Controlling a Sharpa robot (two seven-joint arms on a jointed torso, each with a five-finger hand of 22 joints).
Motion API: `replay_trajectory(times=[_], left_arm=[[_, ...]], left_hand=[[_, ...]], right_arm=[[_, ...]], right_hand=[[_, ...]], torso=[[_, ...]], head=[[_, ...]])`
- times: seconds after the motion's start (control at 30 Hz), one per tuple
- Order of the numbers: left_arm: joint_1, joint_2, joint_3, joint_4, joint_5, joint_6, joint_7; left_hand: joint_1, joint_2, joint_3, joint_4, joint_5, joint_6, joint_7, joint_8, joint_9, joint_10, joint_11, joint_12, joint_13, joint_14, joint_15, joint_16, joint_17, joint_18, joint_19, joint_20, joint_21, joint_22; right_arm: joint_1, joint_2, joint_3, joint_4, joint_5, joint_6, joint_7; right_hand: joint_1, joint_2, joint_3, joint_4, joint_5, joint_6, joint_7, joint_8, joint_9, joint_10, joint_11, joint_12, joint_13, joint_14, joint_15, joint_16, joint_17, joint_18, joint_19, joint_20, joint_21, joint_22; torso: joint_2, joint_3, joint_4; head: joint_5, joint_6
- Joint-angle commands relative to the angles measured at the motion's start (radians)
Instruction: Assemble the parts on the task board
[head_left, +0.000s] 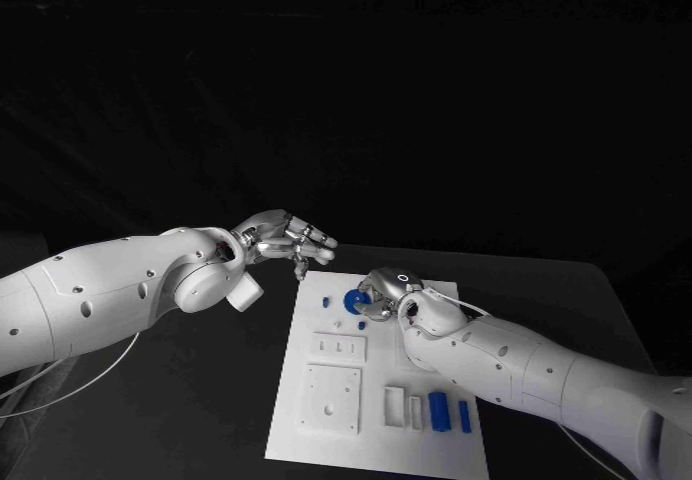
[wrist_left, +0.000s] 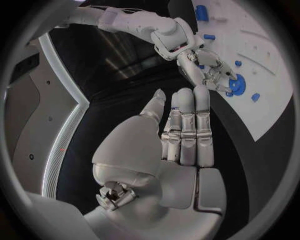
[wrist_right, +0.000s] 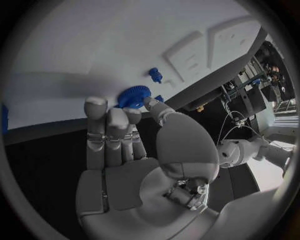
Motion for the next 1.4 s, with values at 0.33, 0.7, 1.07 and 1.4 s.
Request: replay_trajectory(times=[0.33, 0.7, 1.07, 1.4], left_arm=[[0.002, -0.001, 0.001, 0.002, -0.006, 0.010, -0.002], [0.003, -0.005, 0.001, -0.001, -0.012, 0.009, -0.003], [0.002, -0.009, 0.001, -0.013, -0.022, 0.008, 0.000], [0.002, -0.011, 0.001, -0.023, -0.019, -0.004, 0.018]], left_hand=[[-0.010, -0.003, 0.000, 0.015, 0.003, -0.003, 0.007, -0.003, 0.000, -0.011, 0.000, -0.003, -0.001, 0.003, 0.005, -0.010, -0.001, 0.015, 0.008, 0.000, -0.009, 0.003], [-0.008, -0.002, 0.002, 0.019, 0.004, -0.004, 0.007, -0.003, 0.000, -0.014, 0.001, -0.003, -0.001, 0.003, 0.006, -0.015, -0.003, 0.015, 0.009, 0.000, -0.016, 0.005], [-0.006, -0.005, 0.003, 0.022, 0.003, -0.004, 0.007, -0.003, 0.000, -0.019, 0.002, -0.004, -0.001, 0.002, 0.008, -0.033, -0.012, 0.014, 0.013, 0.002, -0.039, 0.005], [-0.005, -0.004, 0.005, 0.022, 0.004, -0.003, 0.008, -0.003, 0.000, -0.021, 0.003, -0.004, -0.001, -0.001, 0.009, -0.047, -0.019, 0.013, 0.012, 0.004, -0.055, 0.004]], right_arm=[[-0.001, -0.005, 0.000, -0.006, 0.059, 0.044, 0.018], [-0.002, -0.033, 0.000, 0.018, 0.100, 0.013, 0.024], [0.001, -0.089, 0.010, 0.083, 0.188, -0.122, 0.057], [0.013, -0.185, 0.087, 0.182, 0.220, -0.165, 0.067]], right_hand=[[-0.004, -0.006, 0.015, -0.029, 0.068, -0.003, 0.004, -0.005, -0.001, -0.012, 0.000, -0.003, -0.008, -0.007, 0.004, -0.008, -0.006, -0.007, 0.004, 0.006, -0.029, 0.070], [-0.018, -0.002, 0.023, -0.027, 0.069, 0.005, 0.005, -0.005, 0.000, -0.012, 0.000, 0.002, -0.011, -0.006, 0.005, -0.007, -0.006, -0.006, 0.009, 0.007, -0.034, 0.071], [-0.005, -0.009, -0.008, -0.007, 0.046, -0.030, 0.007, -0.006, -0.002, -0.011, 0.001, 0.004, -0.013, -0.006, 0.007, -0.007, -0.007, 0.001, 0.012, 0.009, -0.038, 0.072], [0.022, -0.020, -0.001, -0.003, 0.085, -0.011, 0.006, -0.006, -0.001, -0.009, -0.001, 0.009, -0.013, -0.005, 0.005, -0.005, -0.008, 0.003, 0.014, 0.009, -0.033, 0.073]], torso=[[0.000, 0.0003, -0.0001], [-0.003, 0.0010, -0.0071], [-0.009, 0.0050, -0.0209], [-0.015, 0.0096, -0.0353]], head=[[-0.003, -0.001], [-0.001, 0.000], [0.002, 0.010], [0.004, 0.023]])
